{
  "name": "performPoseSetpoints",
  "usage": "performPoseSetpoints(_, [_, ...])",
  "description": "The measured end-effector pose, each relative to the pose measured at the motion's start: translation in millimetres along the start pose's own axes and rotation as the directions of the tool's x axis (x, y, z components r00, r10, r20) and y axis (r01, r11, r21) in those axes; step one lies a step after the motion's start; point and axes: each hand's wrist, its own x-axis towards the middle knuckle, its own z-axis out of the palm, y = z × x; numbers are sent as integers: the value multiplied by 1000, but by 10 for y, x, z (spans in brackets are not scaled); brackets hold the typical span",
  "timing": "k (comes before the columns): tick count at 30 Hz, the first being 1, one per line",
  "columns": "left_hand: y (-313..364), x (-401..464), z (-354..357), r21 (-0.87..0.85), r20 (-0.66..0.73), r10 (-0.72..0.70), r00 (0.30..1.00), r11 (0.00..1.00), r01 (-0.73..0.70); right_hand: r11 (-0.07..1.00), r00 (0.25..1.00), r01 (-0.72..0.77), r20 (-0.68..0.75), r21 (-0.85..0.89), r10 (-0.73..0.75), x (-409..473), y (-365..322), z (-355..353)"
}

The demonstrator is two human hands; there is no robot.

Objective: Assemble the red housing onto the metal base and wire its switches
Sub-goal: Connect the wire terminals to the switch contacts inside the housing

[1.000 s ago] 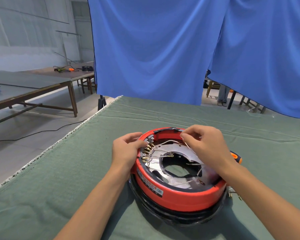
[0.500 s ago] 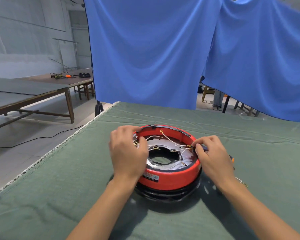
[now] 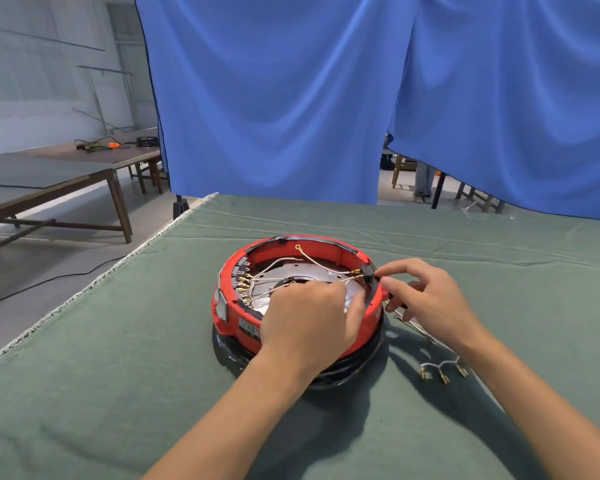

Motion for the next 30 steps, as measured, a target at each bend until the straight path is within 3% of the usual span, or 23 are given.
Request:
performPoseSetpoints(2, [-58, 9, 42, -18, -13, 5, 1000, 1000, -5, 999, 1000, -27, 4, -21, 27, -11, 69, -59])
performPoseSetpoints(5, [-97, 16, 85, -31, -82, 22, 996, 999, -24, 961, 997, -76, 9, -266, 81, -4, 135, -178])
performPoseSetpoints(10, [-62, -2, 113, -30, -178, -29, 984, 999, 24, 785, 950, -256, 2, -564, 311, -49, 188, -309])
performPoseSetpoints(14, [-62, -38, 120, -57, -159, -48, 986, 998, 40, 673, 952, -215, 0, -708, 305, -92, 153, -216])
performPoseSetpoints(17, [-78, -49, 105, -84, -145, -40, 989, 996, 28, 680, 952, -234, -21, -695, 306, -100, 160, -184])
performPoseSetpoints(22, [-119, -52, 98, -137, -121, -28, 992, 991, 12, 852, 950, -310, -113, -422, 290, -104, 211, -276])
performPoseSetpoints(26, [-162, -64, 84, -165, -111, -34, 993, 986, 16, 833, 939, -319, -30, -452, 344, -105, 287, -255])
performPoseSetpoints(30, [-178, -69, 69, -178, -91, -52, 995, 983, 35, 800, 941, -335, -131, -497, 313, -74, 352, -195])
